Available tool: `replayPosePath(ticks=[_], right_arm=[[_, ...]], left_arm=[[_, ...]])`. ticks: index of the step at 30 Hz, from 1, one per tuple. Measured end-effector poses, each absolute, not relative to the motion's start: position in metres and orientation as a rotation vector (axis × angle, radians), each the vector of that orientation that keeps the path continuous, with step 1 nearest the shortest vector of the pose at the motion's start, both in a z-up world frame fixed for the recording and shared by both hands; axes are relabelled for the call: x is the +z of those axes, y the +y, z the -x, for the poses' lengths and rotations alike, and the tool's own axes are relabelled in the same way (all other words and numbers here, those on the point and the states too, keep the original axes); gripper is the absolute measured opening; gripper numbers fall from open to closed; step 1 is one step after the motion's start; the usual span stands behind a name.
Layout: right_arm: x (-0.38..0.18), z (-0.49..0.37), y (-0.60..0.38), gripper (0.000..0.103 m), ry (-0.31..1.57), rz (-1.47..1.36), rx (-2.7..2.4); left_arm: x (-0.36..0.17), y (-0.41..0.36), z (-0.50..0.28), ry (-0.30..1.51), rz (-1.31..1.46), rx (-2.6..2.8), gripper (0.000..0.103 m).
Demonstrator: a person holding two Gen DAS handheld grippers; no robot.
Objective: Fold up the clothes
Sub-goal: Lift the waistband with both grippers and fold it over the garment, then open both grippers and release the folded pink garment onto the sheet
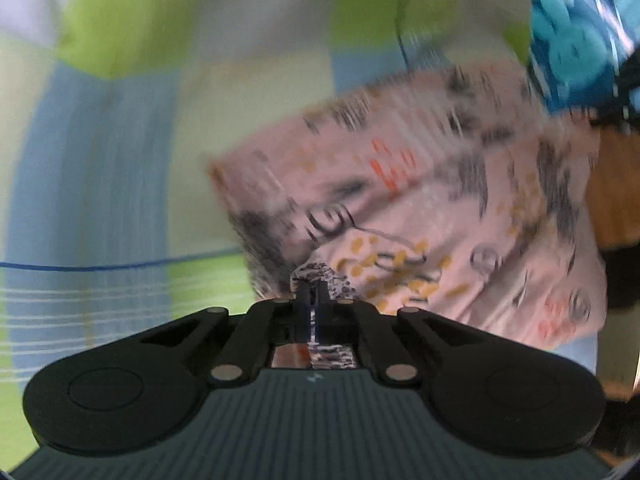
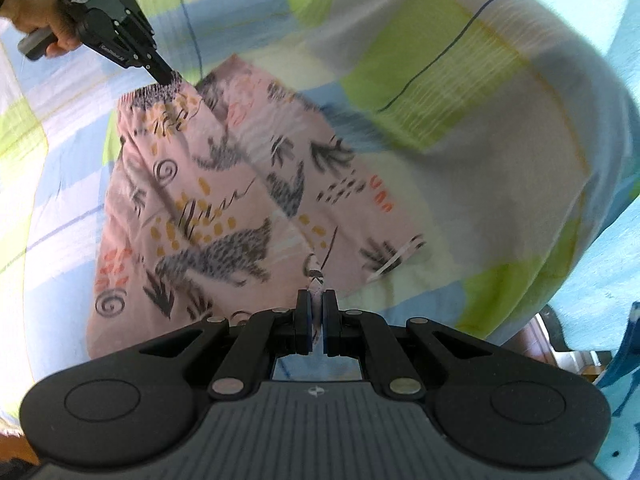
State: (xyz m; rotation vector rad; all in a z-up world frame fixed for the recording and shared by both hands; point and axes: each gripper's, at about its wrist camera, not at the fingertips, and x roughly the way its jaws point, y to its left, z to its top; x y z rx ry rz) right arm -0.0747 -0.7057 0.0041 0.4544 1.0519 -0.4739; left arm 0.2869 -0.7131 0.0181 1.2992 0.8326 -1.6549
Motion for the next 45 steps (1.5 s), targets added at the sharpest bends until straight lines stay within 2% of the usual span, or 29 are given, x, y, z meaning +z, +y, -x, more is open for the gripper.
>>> replayPosePath(ticks=[7, 22, 27, 33, 38, 43, 45], right_arm=[[0.01, 0.082, -0.743, 0.004, 1.003, -0.448, -0.562], [-0.042, 0.087, -0.785, 0.005, 1.045, -0.58, -0.58], [-0.042, 0.09, -0.783, 0.009, 1.078, -0.537, -0.619], [-0.034, 0.097, -0.775, 0.013, 1.065, -0.563, -0.621], [-0.027, 0.09, -0.769, 0.013, 1.049, -0.48, -0.577], [-0.022, 0.083, -0.769, 0.016, 1.01, -0.422, -0.556], [-0.02, 0.081, -0.76, 0.017, 0.99, -0.377, -0.534]], left_arm=[[0.036, -0.752, -0.297, 0.764, -1.122, -1.612, 0.0], [-0.016, -0.78, -0.285, 0.729, -1.193, -1.52, 0.0], [-0.018, -0.778, -0.283, 0.717, -1.179, -1.47, 0.013], [0.002, -0.762, -0.293, 0.702, -1.114, -1.418, 0.018], [0.025, -0.723, -0.291, 0.664, -0.978, -1.336, 0.022], [0.023, -0.676, -0.259, 0.604, -0.973, -1.348, 0.029], [0.018, -0.655, -0.24, 0.552, -0.977, -1.384, 0.037]])
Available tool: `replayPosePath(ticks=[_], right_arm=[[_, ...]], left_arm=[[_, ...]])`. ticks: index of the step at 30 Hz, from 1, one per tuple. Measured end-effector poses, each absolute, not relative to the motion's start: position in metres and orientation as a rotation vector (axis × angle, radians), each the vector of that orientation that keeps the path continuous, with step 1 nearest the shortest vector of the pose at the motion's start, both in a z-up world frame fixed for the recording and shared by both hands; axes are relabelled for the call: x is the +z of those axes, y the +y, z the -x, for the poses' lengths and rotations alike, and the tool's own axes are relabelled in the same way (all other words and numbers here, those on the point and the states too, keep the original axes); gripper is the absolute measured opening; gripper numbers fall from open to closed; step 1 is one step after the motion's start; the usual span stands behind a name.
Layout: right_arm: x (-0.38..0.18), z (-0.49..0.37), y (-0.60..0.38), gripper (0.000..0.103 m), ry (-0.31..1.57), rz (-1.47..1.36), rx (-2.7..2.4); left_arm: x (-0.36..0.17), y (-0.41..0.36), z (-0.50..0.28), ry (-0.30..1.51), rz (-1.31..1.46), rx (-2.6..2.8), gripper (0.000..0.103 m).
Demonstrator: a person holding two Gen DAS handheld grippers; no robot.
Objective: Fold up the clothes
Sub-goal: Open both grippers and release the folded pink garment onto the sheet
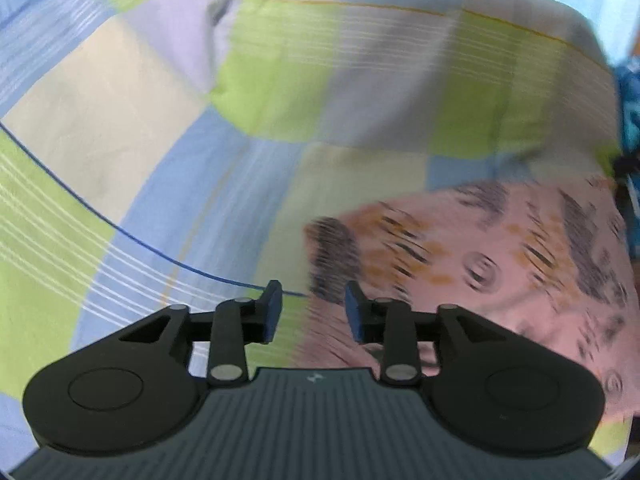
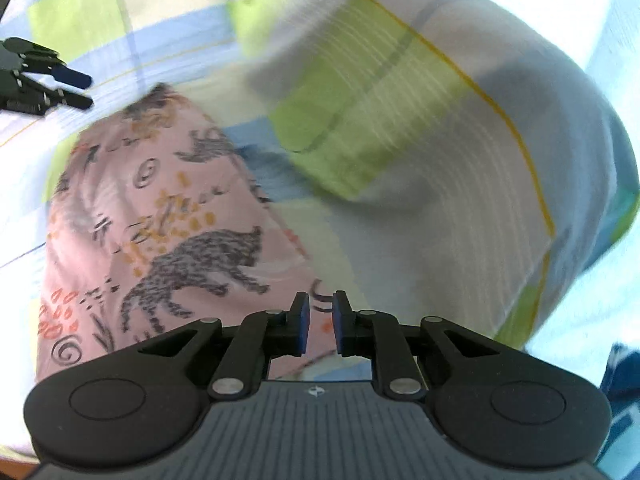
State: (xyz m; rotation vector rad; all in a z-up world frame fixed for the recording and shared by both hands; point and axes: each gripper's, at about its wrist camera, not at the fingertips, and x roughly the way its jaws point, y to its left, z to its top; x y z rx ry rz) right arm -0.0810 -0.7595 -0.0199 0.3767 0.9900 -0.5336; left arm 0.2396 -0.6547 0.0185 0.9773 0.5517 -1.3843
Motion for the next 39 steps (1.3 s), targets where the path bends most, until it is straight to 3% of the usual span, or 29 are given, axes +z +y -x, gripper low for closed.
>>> replayPosePath(ticks=[5, 13, 19, 26, 28, 33, 39], right_arm=[[-0.027, 0.076, -0.723, 0.023, 0.88, -0.248, -0.502], [-0.064, 0.041, -0.659, 0.024, 0.74, -0.037, -0.399], [-0.041, 0.044, -0.607, 0.035, 0.667, 0.11, -0.328], [-0.01, 0.094, -0.526, 0.05, 0.713, 0.174, -0.241], [-0.012, 0.107, -0.506, 0.05, 0.735, 0.227, -0.219], [-0.039, 0.113, -0.483, 0.049, 0.808, 0.299, -0.191], [-0.063, 0.09, -0.487, 0.043, 0.82, 0.196, -0.156]], left_arm=[[-0.014, -0.596, -0.195, 0.423, -0.956, -1.517, 0.04], [-0.064, -0.527, -0.154, 0.275, -0.872, -1.548, 0.047], [-0.062, -0.485, -0.122, 0.258, -0.872, -1.469, 0.051], [-0.021, -0.432, -0.071, 0.389, -0.772, -1.322, 0.057], [-0.01, -0.42, -0.054, 0.41, -0.745, -1.28, 0.064], [-0.005, -0.407, -0.027, 0.466, -0.693, -1.225, 0.065], [-0.024, -0.411, -0.026, 0.529, -0.565, -1.193, 0.065]])
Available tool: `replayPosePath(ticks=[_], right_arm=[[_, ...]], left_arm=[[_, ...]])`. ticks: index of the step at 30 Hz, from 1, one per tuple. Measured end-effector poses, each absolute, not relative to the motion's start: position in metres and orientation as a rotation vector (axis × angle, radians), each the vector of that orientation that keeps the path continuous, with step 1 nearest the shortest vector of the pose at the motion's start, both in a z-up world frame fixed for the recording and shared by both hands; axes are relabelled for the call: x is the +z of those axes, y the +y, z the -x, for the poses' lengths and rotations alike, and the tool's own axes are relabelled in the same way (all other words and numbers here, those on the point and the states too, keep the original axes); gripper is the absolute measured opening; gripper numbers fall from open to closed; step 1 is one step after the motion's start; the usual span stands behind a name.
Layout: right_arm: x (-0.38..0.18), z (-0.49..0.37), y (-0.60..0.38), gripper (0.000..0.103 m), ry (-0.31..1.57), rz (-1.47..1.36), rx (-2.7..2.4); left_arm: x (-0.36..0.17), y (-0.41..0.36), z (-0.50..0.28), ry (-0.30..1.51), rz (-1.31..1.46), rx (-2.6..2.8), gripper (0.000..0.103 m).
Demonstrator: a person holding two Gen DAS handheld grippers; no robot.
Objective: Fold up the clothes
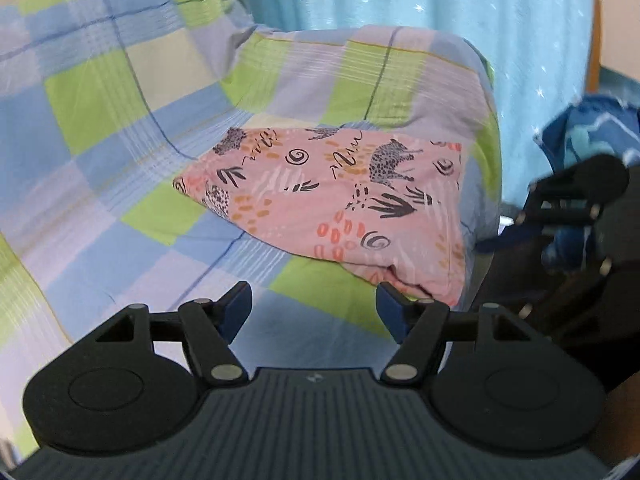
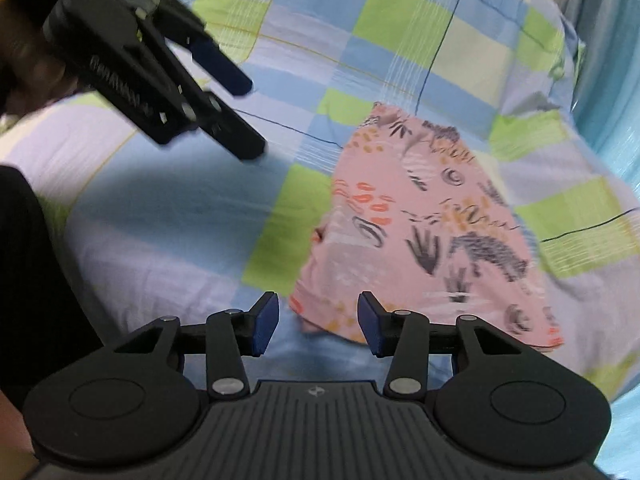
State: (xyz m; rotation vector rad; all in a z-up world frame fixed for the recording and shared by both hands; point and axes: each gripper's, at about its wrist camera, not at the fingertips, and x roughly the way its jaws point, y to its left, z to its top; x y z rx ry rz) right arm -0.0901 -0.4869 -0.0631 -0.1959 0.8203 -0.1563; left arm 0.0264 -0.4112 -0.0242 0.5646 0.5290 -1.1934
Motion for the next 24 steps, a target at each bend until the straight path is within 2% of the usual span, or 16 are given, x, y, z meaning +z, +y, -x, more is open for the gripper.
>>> replayPosePath(ticks=[2, 5, 11, 16, 24], right_arm=[[-0.07, 0.085, -0.488, 0.038, 0.814, 0.15, -0.145], [-0.077, 0.082, -0.498, 0.0, 0.825, 0.105, -0.148], [-0.054, 0.116, -0.519, 0.0, 0.746, 0.169, -0.247], [-0.058, 0.129, -0.533, 0.0, 0.665, 0.096, -0.23], [-0.064, 0.136, -0.534, 0.0, 0.637, 0.018, -0.191]], left_arm=[[-0.033, -0.417, -0.027, 0.54, -0.528, -1.184, 0.065], [-0.045, -0.424, -0.025, 0.536, -0.516, -1.17, 0.065], [-0.062, -0.438, -0.009, 0.516, -0.551, -1.209, 0.065], [-0.083, -0.462, 0.001, 0.549, -0.541, -1.2, 0.065], [-0.098, -0.484, 0.009, 0.401, -0.665, -1.038, 0.062]])
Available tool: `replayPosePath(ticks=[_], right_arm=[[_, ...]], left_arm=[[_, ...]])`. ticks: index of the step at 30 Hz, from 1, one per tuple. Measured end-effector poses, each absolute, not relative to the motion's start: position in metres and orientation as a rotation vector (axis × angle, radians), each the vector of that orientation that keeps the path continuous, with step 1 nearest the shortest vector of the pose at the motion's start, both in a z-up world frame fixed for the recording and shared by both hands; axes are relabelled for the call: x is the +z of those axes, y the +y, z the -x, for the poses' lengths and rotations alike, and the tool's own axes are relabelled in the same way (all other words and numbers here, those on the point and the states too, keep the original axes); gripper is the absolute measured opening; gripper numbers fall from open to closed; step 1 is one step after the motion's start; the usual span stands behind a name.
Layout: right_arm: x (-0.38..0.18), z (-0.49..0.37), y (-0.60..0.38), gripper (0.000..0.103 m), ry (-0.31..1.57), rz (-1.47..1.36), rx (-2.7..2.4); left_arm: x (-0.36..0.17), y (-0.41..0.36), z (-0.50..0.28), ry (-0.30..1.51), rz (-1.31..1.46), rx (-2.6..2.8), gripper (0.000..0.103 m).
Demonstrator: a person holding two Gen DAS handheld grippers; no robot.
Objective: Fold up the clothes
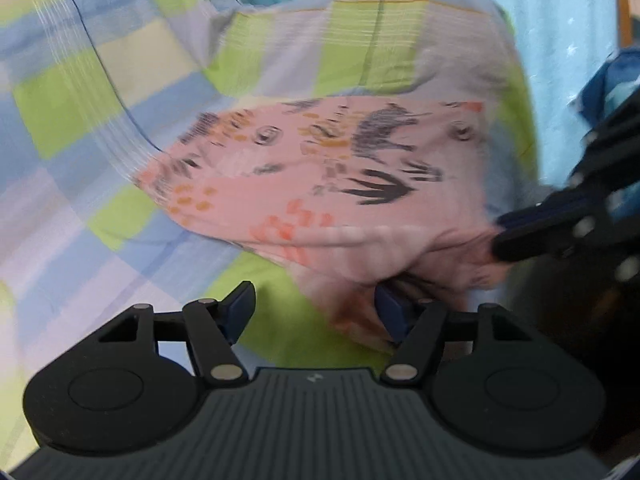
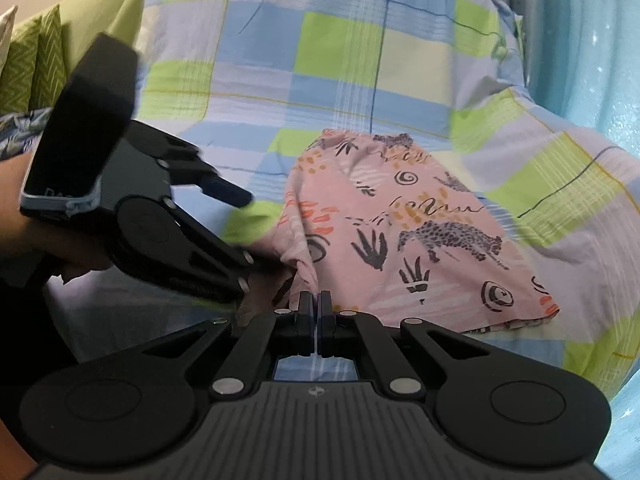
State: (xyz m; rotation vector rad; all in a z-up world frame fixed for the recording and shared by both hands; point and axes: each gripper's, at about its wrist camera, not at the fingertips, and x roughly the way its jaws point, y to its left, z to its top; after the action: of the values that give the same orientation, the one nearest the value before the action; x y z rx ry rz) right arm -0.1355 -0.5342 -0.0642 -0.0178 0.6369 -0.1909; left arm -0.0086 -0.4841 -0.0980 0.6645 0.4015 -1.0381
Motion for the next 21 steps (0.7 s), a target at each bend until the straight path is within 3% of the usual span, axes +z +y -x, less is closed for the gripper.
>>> replayPosePath(ticks=[4, 6, 8, 19, 21], right_arm=[[-0.068, 0.133, -0.53, 0.003, 0.649, 0.019, -0.152], [-0.072, 0.129, -0.523, 0.015, 0.667, 0.047, -0.122], [-0.077, 0.126, -0.513, 0.02, 0.686, 0.097, -0.097], [-0.078, 0.122, -0.501, 0.02, 0.668, 0.105, 0.019], [-0.081, 0.124, -0.495, 0.025, 0.678, 0.19, -0.017]], left_arm=[[-0.083, -0.462, -0.005, 0.419, -0.566, -0.989, 0.062], [-0.08, -0.456, -0.011, 0.451, -0.542, -0.985, 0.062], [-0.081, -0.453, -0.016, 0.48, -0.527, -0.986, 0.062], [-0.082, -0.438, -0.034, 0.567, -0.521, -0.976, 0.062], [-0.078, -0.432, -0.034, 0.548, -0.551, -0.977, 0.061]])
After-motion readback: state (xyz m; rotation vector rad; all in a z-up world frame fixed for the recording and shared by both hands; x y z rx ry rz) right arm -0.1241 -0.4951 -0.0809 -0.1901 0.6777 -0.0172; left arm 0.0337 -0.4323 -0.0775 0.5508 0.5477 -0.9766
